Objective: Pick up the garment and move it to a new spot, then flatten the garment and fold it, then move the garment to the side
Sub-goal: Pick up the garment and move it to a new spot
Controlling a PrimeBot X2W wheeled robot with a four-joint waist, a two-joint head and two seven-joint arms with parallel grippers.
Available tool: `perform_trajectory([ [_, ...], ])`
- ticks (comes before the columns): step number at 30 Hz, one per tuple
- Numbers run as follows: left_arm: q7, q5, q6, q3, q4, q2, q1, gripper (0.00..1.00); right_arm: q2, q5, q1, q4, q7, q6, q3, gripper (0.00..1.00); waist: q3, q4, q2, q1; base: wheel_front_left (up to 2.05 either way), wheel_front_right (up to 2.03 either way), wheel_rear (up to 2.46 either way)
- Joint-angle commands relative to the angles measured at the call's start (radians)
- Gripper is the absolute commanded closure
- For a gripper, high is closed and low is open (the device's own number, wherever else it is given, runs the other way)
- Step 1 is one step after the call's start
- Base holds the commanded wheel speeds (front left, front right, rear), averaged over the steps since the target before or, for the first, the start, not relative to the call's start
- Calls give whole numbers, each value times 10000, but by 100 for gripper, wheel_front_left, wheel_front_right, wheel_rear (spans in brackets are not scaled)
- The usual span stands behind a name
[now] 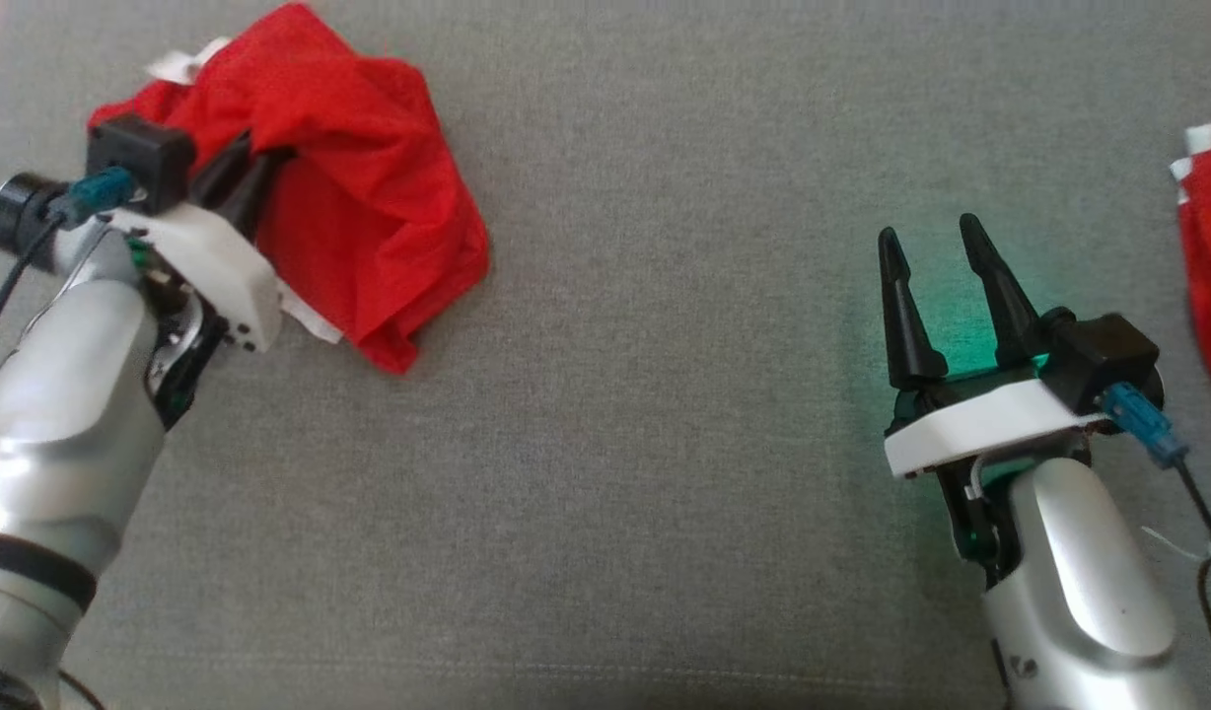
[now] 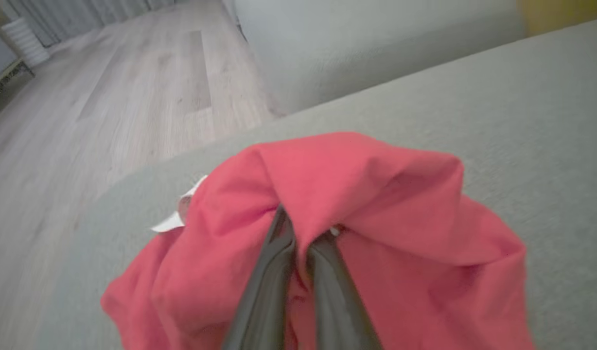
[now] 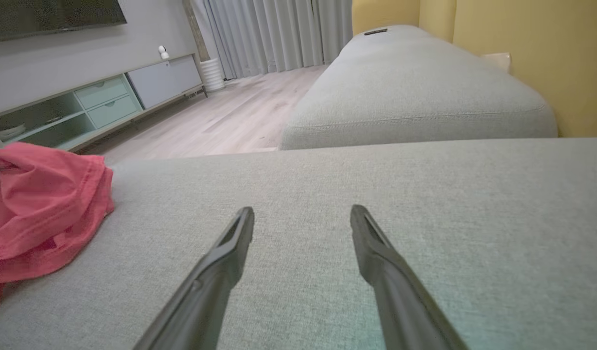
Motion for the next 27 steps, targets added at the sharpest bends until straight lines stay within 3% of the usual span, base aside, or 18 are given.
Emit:
perform_trajectory([
  [1, -157, 144, 18, 345, -447, 389, -522, 100, 16, 67, -31, -223, -134, -9, 233, 0, -329, -48, 0, 0, 0, 0, 0],
  [14, -206, 1605, 584, 1747, -5461, 186, 930, 100, 16, 463, 325, 210, -378, -9, 256, 0, -1529, -503, 0, 0, 0, 0, 0],
  [27, -20, 1847, 379, 1270, -5698, -643, 187, 100, 16, 765, -46, 290, -546, -9, 536, 0, -1201, -1630, 0, 0, 0, 0, 0],
])
